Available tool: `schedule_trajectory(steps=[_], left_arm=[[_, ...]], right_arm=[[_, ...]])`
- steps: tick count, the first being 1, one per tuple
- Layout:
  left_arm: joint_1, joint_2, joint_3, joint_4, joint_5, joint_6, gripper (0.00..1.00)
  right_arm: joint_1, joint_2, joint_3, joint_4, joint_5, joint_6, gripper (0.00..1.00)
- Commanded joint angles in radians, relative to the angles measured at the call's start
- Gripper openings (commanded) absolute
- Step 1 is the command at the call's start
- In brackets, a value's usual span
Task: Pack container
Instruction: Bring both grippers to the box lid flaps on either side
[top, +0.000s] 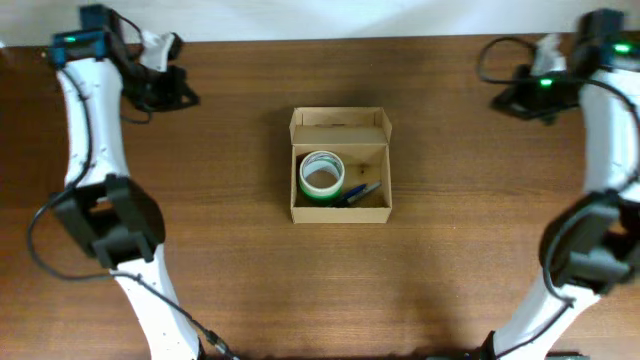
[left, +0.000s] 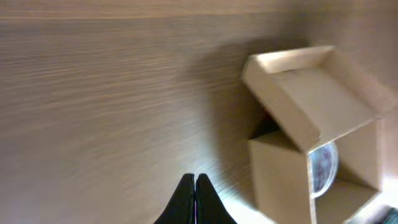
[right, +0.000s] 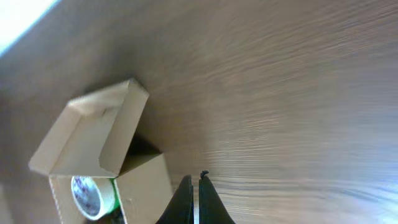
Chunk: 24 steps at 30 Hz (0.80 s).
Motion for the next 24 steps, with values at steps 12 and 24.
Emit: schedule_trajectory(steps=[12,24], left_arm=[[-0.163,0.324,-0.006,0.063,0.216,-0.076,0.02],[-0.265,0.401,-0.006,0.167,0.328,-0.091,0.02]], right_arm=[[0.100,0.391,-0.003,0.043,-0.344,0.003,0.04],[0.227,0.440,-0.003,0.103,-0.359,-0.053,0.04]])
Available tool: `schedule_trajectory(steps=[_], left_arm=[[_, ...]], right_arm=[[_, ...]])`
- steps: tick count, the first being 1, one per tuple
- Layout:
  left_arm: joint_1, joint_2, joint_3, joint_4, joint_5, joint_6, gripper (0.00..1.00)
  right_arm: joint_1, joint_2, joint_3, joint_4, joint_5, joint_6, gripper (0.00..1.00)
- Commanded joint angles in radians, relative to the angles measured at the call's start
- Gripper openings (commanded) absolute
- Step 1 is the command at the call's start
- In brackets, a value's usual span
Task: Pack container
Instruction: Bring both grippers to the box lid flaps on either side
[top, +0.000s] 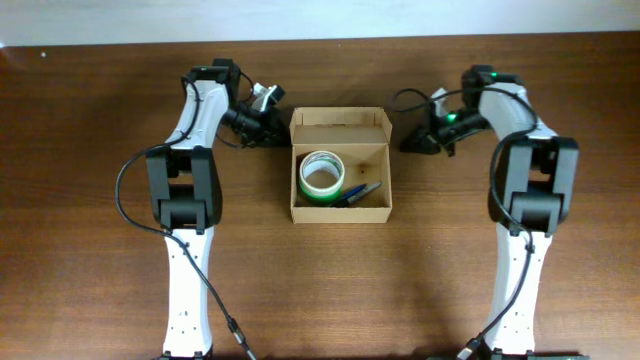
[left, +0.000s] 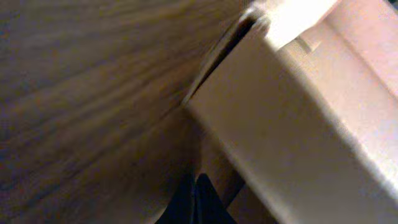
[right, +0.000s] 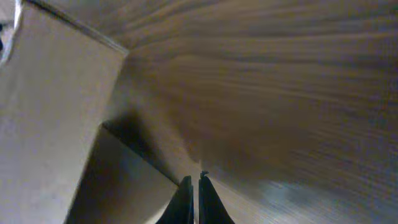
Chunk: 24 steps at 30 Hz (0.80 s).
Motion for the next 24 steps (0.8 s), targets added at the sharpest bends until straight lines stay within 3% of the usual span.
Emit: schedule_trajectory(steps=[1,13,24], left_arm=[[-0.007,0.025,-0.003,0.055,0.100,-0.013,0.02],[-0.002,0.025,-0.002,0.198,0.357,-0.050,0.02],[0.018,-0.069,0.061,0.192,0.296,0.003,0.02]], right_arm=[[0.050,0.003,-0.002,0.027,-0.042,-0.026,0.04],[0.070,0.001,-0.001,0.299,-0.464,-0.026,0.04],[0.056,-0.086,0.025,0.218,-0.412,-0.070,0.04]])
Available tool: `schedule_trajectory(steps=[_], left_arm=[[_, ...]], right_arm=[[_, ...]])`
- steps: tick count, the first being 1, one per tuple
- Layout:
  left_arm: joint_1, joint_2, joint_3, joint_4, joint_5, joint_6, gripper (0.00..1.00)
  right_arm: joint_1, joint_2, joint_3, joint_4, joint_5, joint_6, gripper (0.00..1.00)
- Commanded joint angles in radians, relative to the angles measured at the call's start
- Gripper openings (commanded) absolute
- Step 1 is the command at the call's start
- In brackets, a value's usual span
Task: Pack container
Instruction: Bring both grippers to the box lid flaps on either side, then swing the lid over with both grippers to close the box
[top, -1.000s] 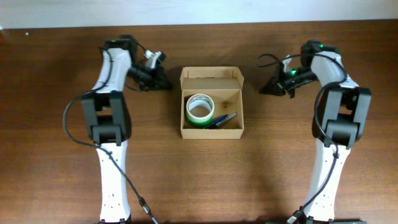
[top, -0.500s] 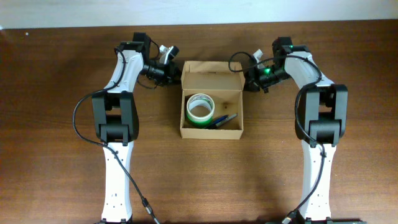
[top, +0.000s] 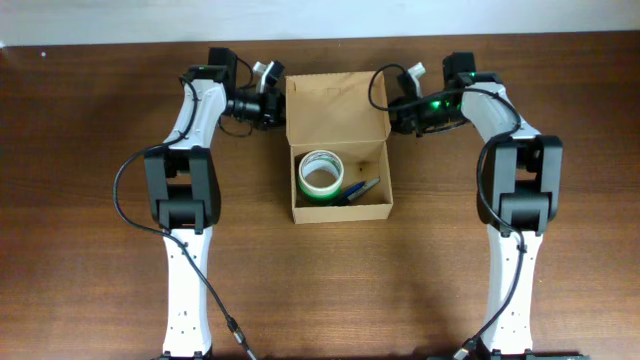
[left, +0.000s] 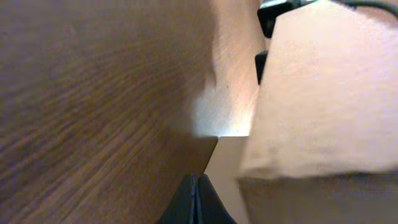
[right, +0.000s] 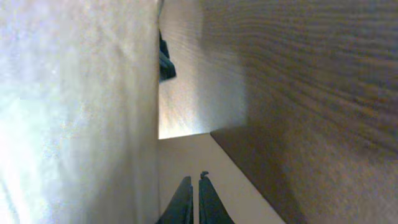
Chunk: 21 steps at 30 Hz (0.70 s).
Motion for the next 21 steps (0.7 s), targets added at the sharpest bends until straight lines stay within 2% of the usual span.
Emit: schedule_trajectory(steps=[1,7,11,18,21], left_arm=[[0.002,-0.093,0.039,-0.002,-0.043,0.040,0.02],[-0.054,-0.223,0.039,-0.050,-0.095,0.095,0.02],[-0.068,-0.277,0.039,-0.114,-0.183,0.096,0.02],[-0.070,-0.351,0.039,-0.269,-0.298,0.108,0.02],[-0.071,-0.377,0.039,-0.361,-0.354,0.155,0.02]], right_arm=[[-0.003,-0.100,0.023,-0.022,0.012,-0.056,0.04],[0.014,-0.232,0.023,-0.039,0.130,-0.061,0.04],[0.018,-0.309,0.023,-0.082,0.197,-0.085,0.04],[0.045,-0.383,0.023,-0.256,0.332,-0.177,0.04],[0.064,-0.390,0.023,-0.328,0.369,-0.222,0.04]])
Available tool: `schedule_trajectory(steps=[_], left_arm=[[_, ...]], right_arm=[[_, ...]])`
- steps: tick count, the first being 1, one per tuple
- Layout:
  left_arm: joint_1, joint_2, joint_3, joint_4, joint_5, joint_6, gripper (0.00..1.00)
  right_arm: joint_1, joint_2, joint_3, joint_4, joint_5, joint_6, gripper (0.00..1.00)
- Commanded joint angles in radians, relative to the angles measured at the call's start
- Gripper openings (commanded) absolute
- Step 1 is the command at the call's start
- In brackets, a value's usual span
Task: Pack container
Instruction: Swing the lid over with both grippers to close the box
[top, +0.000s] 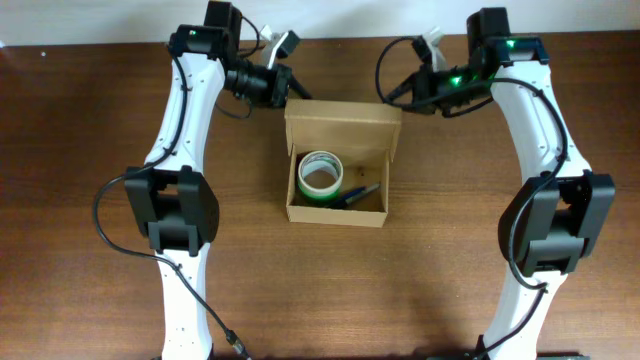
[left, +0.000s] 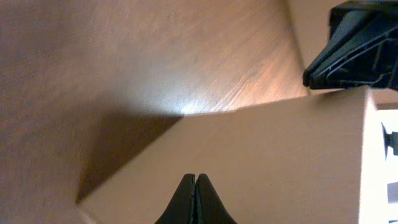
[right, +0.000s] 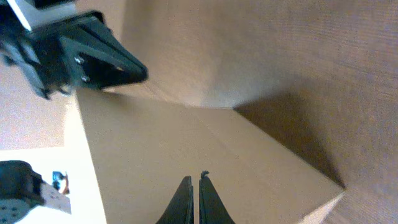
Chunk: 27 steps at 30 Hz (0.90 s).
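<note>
A brown cardboard box (top: 335, 215) sits mid-table holding a green tape roll (top: 321, 175) and pens (top: 358, 192). Its hinged lid (top: 342, 125) leans forward over the back part of the box. My left gripper (top: 293, 92) is shut at the lid's back left corner, its tips (left: 196, 186) resting on the cardboard lid (left: 261, 155). My right gripper (top: 392, 93) is shut at the back right corner, its tips (right: 191, 185) on the lid (right: 155, 155). Each wrist view shows the other gripper beyond the lid's edge.
Bare brown wooden table (top: 100, 250) surrounds the box. Both white arms reach in from the table's front edge, along the left and right sides, with black cables trailing beside them. A pale wall strip runs along the far edge.
The lid stood further back and more open, with the grippers at its sides. Now it leans forward over the box, and both shut grippers sit behind its back corners.
Both grippers started shut at the table's far back corners, with the lid lying open behind the box. Then they were at either side of the lid flap. Then the lid stood raised between them, and now it tilts over the box's contents.
</note>
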Motion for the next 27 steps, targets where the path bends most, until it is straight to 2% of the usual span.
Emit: schedule_trajectory(steps=[1,6,11,18,25,27], left_arm=[[0.005,-0.069,0.013,-0.098,-0.128,0.078,0.02],[0.003,-0.112,0.013,-0.223,-0.168,0.161,0.02],[0.002,-0.159,0.013,-0.307,-0.266,0.168,0.02],[-0.024,-0.186,0.008,-0.319,-0.319,0.167,0.02],[-0.089,-0.195,0.008,-0.319,-0.585,0.053,0.02],[-0.113,-0.214,0.007,-0.319,-0.615,0.043,0.02]], right_arm=[[0.040,-0.029,0.009,-0.066,0.095,-0.100,0.04],[0.100,-0.076,0.009,-0.146,0.286,-0.118,0.04],[0.172,-0.146,0.009,-0.197,0.420,-0.109,0.04],[0.244,-0.175,0.007,-0.288,0.533,-0.125,0.04],[0.302,-0.175,0.005,-0.358,0.598,-0.096,0.04],[0.319,-0.175,0.005,-0.383,0.630,-0.087,0.04]])
